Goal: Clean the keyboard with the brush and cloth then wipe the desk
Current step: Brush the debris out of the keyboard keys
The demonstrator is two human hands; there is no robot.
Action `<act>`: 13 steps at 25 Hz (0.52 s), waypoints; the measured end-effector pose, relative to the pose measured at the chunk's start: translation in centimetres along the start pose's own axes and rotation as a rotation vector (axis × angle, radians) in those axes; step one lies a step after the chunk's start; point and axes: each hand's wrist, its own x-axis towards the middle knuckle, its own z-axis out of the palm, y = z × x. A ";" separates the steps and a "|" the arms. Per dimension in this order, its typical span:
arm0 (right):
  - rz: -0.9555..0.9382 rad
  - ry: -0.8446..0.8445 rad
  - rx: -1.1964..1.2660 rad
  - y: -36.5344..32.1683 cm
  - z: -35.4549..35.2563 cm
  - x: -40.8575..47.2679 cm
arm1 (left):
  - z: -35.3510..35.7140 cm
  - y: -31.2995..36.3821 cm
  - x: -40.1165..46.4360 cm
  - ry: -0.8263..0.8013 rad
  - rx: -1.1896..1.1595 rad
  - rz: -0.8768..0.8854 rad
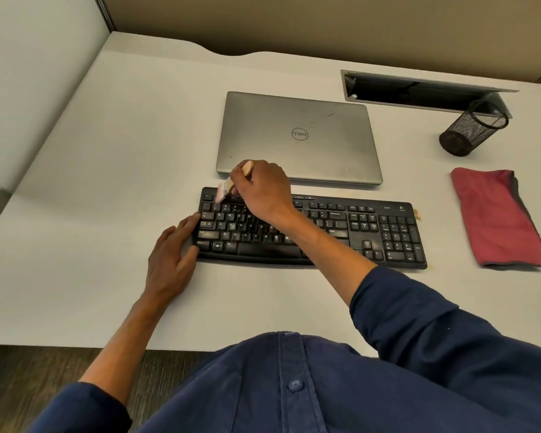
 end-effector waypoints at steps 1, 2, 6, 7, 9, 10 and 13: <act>-0.016 0.003 0.017 -0.2 -0.1 0.2 | 0.0 0.1 0.0 0.004 -0.006 -0.004; -0.032 -0.015 0.053 -0.5 -0.2 0.4 | 0.0 0.1 0.0 0.007 -0.012 -0.006; -0.046 -0.143 0.075 -0.9 -0.2 0.4 | 0.0 0.4 0.0 0.002 -0.026 -0.010; -0.043 -0.149 0.024 -0.6 -0.4 0.5 | 0.0 0.5 0.0 -0.005 -0.019 -0.020; -0.030 -0.118 -0.095 -0.5 -1.1 1.1 | 0.1 0.6 0.0 -0.012 0.009 -0.047; -0.031 -0.092 -0.146 -0.8 -1.4 1.5 | 0.1 0.6 0.0 -0.009 0.024 -0.056; -0.056 -0.096 -0.107 -1.7 -1.3 1.8 | 0.1 1.0 -0.2 -0.001 0.060 -0.049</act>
